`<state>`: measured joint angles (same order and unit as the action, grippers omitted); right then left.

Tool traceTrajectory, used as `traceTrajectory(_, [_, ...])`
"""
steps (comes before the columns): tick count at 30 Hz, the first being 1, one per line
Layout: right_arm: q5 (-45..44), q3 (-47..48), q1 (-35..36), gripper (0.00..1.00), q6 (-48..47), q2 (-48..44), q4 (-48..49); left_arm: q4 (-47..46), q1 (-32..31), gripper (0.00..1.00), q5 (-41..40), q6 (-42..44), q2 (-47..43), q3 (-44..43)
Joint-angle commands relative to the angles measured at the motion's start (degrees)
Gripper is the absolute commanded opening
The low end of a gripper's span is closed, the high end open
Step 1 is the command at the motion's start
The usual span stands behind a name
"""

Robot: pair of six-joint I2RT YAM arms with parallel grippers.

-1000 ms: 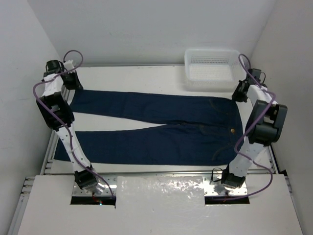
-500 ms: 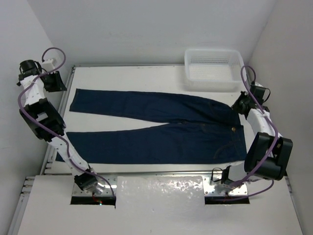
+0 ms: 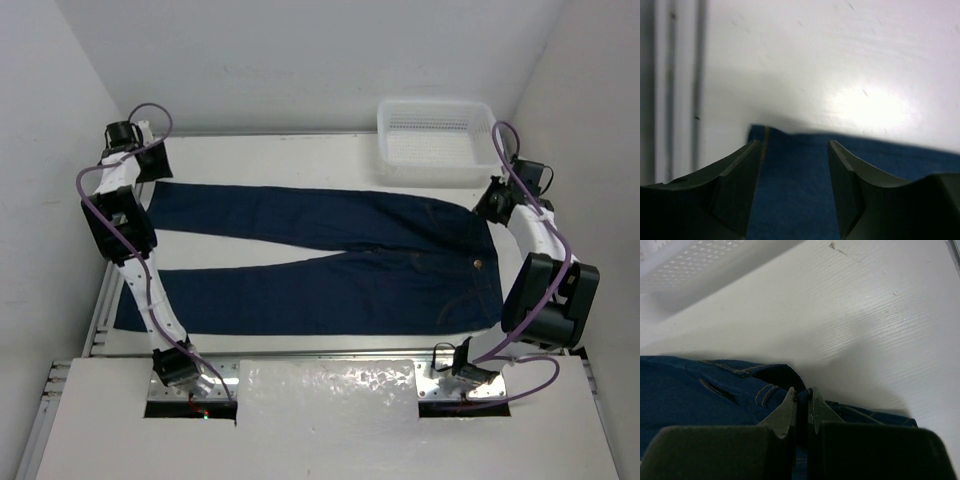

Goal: Fold and stack the trousers
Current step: Fold the trousers

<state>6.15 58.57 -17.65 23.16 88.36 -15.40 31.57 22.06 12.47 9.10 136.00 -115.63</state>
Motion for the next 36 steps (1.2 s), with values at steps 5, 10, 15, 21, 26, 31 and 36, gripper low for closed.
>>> traceTrajectory(5, [-1.32,3.84,0.69,0.0,-2.94,-2.05,-3.76,-6.08,1.31,0.54,-4.29,-3.48,4.18,-3.54])
traceTrajectory(10, [-1.84,3.49,0.78,0.0,-3.82,-3.01,-4.46,-6.62,1.23,0.55,-4.74,-4.71,5.32,-5.12])
traceTrajectory(15, [-1.93,3.4,0.77,0.0,-4.17,-3.1,-4.55,-4.68,1.05,0.53,-1.67,-5.59,6.99,-5.04])
traceTrajectory(21, [-2.02,3.92,0.77,0.0,-4.0,-2.66,-4.29,-1.51,0.96,0.45,3.52,-8.22,7.17,-3.03])
traceTrajectory(26, [-2.2,3.75,0.86,0.0,-4.08,-2.58,-4.03,-0.47,0.96,0.32,2.48,-7.87,6.38,-1.79])
traceTrajectory(31, [-1.76,3.66,0.77,0.0,-3.56,-2.22,-2.97,1.74,0.96,0.38,1.33,-7.26,5.15,-2.49])
traceTrajectory(36, [-1.32,4.01,0.86,0.0,-3.47,-1.61,-2.88,0.86,1.05,0.54,-3.15,-5.94,3.48,-2.05])
